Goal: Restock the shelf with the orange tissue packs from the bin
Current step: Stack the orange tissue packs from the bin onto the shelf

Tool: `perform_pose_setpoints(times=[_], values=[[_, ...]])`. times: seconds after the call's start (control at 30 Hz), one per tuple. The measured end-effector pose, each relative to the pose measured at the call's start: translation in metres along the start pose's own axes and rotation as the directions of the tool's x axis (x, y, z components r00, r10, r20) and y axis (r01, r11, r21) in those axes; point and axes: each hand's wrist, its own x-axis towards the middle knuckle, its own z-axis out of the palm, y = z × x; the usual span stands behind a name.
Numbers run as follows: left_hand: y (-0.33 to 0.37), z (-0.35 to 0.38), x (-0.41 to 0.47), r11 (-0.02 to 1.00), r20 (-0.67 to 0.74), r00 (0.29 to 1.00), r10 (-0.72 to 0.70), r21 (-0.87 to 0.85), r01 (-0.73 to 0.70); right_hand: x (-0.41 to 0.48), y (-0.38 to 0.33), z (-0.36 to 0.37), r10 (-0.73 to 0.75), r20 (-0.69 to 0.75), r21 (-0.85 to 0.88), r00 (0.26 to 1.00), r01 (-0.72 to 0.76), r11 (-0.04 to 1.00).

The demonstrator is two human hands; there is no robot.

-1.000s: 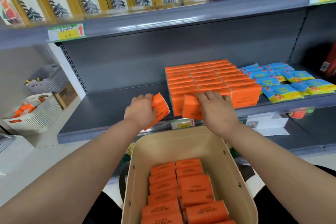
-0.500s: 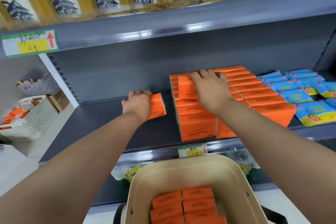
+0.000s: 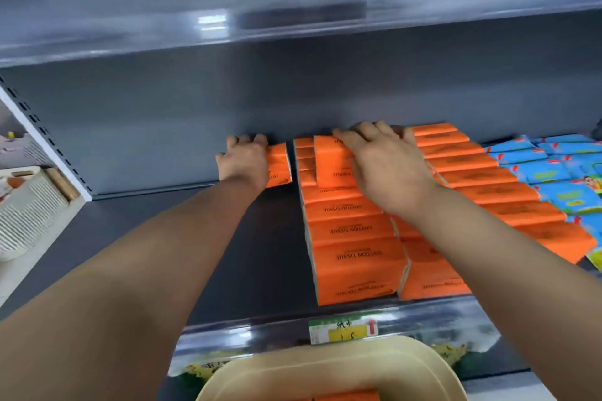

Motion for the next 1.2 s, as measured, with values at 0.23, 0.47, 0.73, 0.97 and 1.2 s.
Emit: perform_pose_setpoints(times=[0.23, 0.47, 0.73, 0.97, 1.2], values=[[0.015, 0.023, 0.033, 1.0, -0.047, 0.999, -0.018, -0.019, 0.017, 0.009, 0.011, 0.004, -0.029, -0.015, 0.018, 0.999, 0.03, 0.999], [0.016, 0.042, 0.043, 0.988, -0.073, 0.997, 0.017, -0.149, -0.028, 0.013, 0.017, 0.011, -0.008, 0.025, 0.025, 1.0, 0.008, 1.0], [-0.004, 0.023, 0.023, 0.97, -0.079, 0.995, 0.059, -0.23, -0.076, 0.035, 0.001, 0.003, 0.027, -0.009, 0.087, 1.0, -0.026, 0.996], [-0.059, -0.007, -0.001, 0.98, -0.052, 0.998, -0.032, -0.199, 0.021, 0.081, -0.068, 0.03, -0.058, 0.069, 0.254, 0.996, 0.039, 0.966], [-0.08, -0.004, -0.006, 0.976, 0.04, 0.999, -0.013, -0.219, 0.022, 0.094, -0.093, 0.074, -0.054, 0.256, 0.244, 0.965, -0.011, 0.97]])
